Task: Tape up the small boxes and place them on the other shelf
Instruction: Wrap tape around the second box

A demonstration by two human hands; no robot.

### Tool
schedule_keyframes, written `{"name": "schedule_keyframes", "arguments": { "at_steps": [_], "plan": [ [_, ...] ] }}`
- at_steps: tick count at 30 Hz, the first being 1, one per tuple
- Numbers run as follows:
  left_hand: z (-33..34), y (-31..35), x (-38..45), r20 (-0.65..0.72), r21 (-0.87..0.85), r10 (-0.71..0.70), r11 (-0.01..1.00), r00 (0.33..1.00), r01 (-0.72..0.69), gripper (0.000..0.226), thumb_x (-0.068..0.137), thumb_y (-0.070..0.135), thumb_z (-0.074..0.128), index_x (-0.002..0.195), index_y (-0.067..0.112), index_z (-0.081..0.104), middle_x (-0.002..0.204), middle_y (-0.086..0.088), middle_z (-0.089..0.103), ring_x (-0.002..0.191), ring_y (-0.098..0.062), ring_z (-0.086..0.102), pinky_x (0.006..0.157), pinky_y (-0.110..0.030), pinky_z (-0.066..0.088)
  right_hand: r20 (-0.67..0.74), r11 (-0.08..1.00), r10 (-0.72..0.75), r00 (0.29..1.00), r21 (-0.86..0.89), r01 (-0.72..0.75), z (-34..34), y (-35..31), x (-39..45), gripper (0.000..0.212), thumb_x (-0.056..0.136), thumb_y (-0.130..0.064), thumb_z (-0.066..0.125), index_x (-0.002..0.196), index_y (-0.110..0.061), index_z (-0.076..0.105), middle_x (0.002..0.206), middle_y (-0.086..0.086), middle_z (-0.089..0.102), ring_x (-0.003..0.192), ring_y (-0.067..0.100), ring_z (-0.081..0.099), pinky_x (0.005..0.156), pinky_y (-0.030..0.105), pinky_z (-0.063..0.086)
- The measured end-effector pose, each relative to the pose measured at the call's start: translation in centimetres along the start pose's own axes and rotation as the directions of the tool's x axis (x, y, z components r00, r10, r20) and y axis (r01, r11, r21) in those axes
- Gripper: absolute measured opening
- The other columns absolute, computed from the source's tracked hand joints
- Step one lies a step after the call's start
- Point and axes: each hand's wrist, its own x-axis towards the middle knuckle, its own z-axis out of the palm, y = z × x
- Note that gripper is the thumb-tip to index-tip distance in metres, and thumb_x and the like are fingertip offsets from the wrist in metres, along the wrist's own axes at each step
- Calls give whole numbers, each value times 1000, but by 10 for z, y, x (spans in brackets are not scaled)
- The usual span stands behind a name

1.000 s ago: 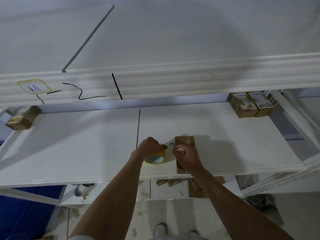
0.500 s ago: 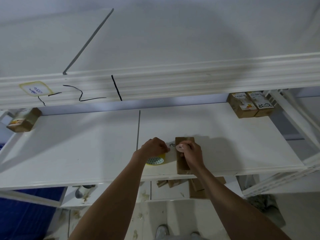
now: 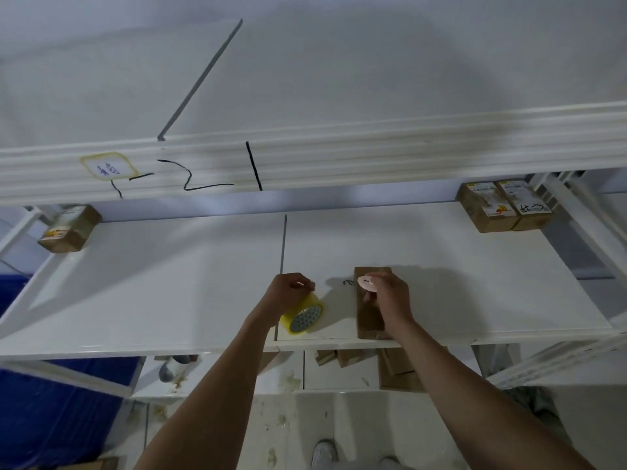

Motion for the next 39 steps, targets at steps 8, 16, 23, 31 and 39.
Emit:
{"name": "schedule_keyframes", "arguments": {
  "at_steps": [8, 16, 23, 31, 39],
  "plan": [
    [13, -5, -16, -82, -323, -23, 946, 996, -5, 8, 94, 19, 69, 90, 15, 75, 95, -6, 69, 77, -15, 61, 57, -19, 51, -130, 1000, -3, 992, 25, 6, -45, -26, 20, 12, 87, -21, 73, 79, -12, 72, 79, 8, 73, 74, 20, 67, 82, 38, 56],
    [33, -3, -31, -111, -441, -61, 897, 992, 6, 8, 92, 24, 72, 87, 18, 75, 100, -13, 68, 84, -24, 63, 69, -32, 52, -178, 860, -49, 983, -508, -49, -106, 12, 23, 13, 92, -14, 70, 99, -4, 73, 97, 8, 68, 87, 25, 65, 78, 37, 57],
    [43, 4, -42, -130, -441, -69, 897, 989, 4, 10, 89, 30, 74, 86, 20, 75, 93, -10, 67, 83, -25, 62, 73, -35, 52, -106, 652, -109, 988, -758, -10, -108, 21, 22, 33, 88, -32, 75, 71, -3, 69, 71, 10, 68, 73, 28, 68, 57, 25, 39],
    [50, 6, -53, -176, -442, -55, 897, 983, -29, 9, 86, 34, 77, 83, 26, 78, 101, -9, 70, 92, -25, 65, 76, -38, 56, -24, 700, -309, 951, -682, 210, -64, -29, -8, 19, 97, -23, 64, 107, -7, 68, 105, 9, 70, 96, 26, 68, 76, 27, 49],
    [62, 17, -71, -194, -466, -9, 881, 981, -84, 7, 88, 21, 75, 81, 21, 77, 95, -12, 73, 86, -22, 68, 78, -39, 58, 504, 688, -24, 864, -618, 379, -6, -55, -44, 41, 88, -36, 75, 119, -9, 71, 113, 5, 70, 105, 21, 67, 90, 35, 56]
  ]
}}
